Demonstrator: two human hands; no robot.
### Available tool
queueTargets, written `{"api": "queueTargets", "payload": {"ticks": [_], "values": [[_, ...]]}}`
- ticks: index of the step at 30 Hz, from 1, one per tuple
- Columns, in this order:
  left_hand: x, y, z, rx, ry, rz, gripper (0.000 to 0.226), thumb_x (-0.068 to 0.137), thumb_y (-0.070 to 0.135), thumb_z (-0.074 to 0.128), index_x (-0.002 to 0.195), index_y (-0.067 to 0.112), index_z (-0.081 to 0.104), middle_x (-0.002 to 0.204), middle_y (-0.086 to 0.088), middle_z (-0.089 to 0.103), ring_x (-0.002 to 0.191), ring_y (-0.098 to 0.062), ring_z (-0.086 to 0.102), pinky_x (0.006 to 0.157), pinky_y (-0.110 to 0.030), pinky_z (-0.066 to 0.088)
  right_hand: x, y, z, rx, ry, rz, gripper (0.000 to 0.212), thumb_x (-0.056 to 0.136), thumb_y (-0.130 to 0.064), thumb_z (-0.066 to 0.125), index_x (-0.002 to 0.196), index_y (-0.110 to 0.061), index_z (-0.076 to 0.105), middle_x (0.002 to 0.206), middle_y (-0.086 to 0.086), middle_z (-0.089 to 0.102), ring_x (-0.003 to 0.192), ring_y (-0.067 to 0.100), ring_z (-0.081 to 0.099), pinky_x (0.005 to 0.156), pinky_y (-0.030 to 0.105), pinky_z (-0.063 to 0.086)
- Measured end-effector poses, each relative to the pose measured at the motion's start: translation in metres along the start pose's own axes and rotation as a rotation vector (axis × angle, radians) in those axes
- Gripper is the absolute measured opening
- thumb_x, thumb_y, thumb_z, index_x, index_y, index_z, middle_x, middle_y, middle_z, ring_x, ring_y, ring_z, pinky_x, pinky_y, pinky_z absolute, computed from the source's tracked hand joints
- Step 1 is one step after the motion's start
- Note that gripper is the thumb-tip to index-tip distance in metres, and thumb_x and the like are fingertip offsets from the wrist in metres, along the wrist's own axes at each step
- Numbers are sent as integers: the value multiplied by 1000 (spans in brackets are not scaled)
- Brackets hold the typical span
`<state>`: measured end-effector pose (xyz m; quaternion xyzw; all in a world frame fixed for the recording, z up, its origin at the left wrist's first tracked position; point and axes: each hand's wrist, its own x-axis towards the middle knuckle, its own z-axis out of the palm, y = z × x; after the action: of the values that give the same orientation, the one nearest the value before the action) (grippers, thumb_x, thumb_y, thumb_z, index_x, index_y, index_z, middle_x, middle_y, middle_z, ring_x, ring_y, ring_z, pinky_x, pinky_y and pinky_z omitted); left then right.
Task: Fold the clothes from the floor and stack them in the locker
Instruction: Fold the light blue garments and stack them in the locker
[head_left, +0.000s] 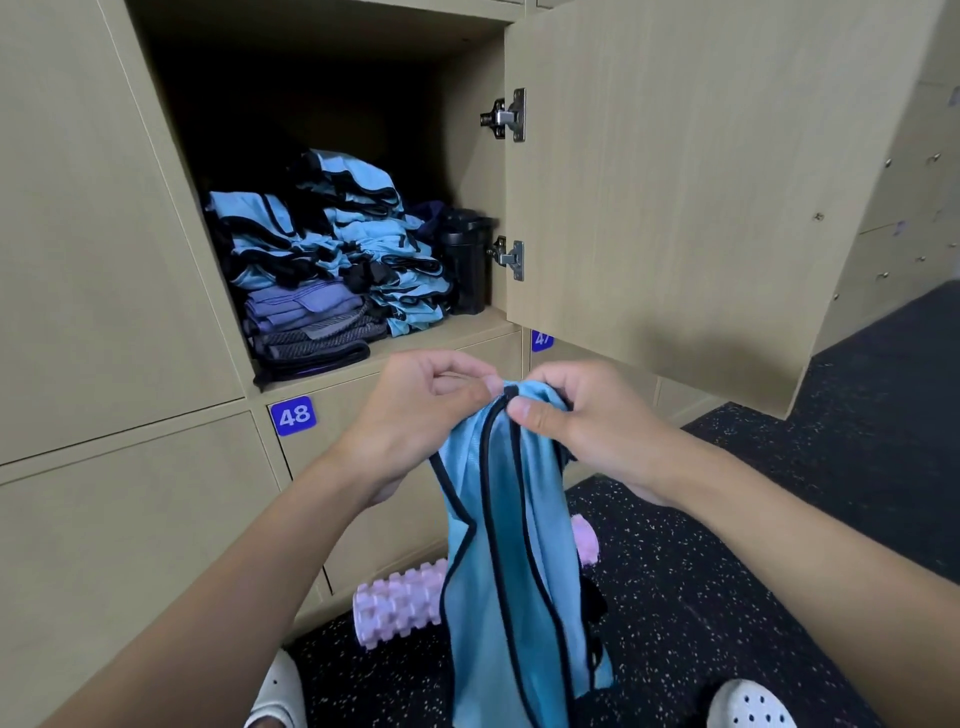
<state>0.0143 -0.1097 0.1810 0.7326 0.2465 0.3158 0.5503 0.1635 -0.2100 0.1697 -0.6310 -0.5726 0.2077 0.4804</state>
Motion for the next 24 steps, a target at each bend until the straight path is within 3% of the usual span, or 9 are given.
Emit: {"api": "queueTargets", "payload": {"ticks": [4,8,11,14,16,21,24], "values": [[-2,-1,-10,107,-122,-51,35,85,1,74,116,15,64,93,-12,77,78,-21,69,79,-36,57,4,0,-8,29,159,30,16,96,-18,63,87,-4,64,75,7,55,67,14,48,65,30,37],[-3,1,-15,127,-63,-19,24,88,-1,70,109,10,64,63,2,69,61,-13,62,63,-23,54,5,2,-19,-30,256,87,29,98,-20,59,91,8,57,73,9,45,64,15,39,61,30,31],[-2,3,-12,67,50,29,10,91,2,68,99,6,67,72,-8,75,62,-14,67,61,-25,57,2,-1,-20,-45,219,58,27,97,-20,59,92,6,60,87,24,55,70,25,46,67,36,40],[-1,4,-7,29,148,64,7,92,5,68,98,2,67,76,-14,76,61,-15,68,58,-24,55,-1,-11,-16,-7,105,21,23,95,-22,63,78,-7,61,64,-5,48,57,5,37,59,23,30],[0,4,-4,15,203,87,3,93,6,68,93,4,67,74,-14,75,58,-14,67,56,-22,54,-3,-14,-13,31,21,52,24,95,-23,63,73,-17,60,59,-13,43,57,6,37,56,20,28],[0,4,0,4,229,134,11,94,7,67,84,12,67,68,-11,74,56,-11,65,55,-21,54,-5,-14,-8,47,-102,162,23,94,-24,66,73,-19,61,65,-7,52,63,9,45,59,23,32],[0,3,-2,40,230,138,8,95,11,66,88,11,69,73,-13,75,59,-13,64,57,-24,55,-4,-12,-5,95,-61,159,20,94,-22,67,80,-8,64,74,2,56,71,13,48,64,28,34]]}}
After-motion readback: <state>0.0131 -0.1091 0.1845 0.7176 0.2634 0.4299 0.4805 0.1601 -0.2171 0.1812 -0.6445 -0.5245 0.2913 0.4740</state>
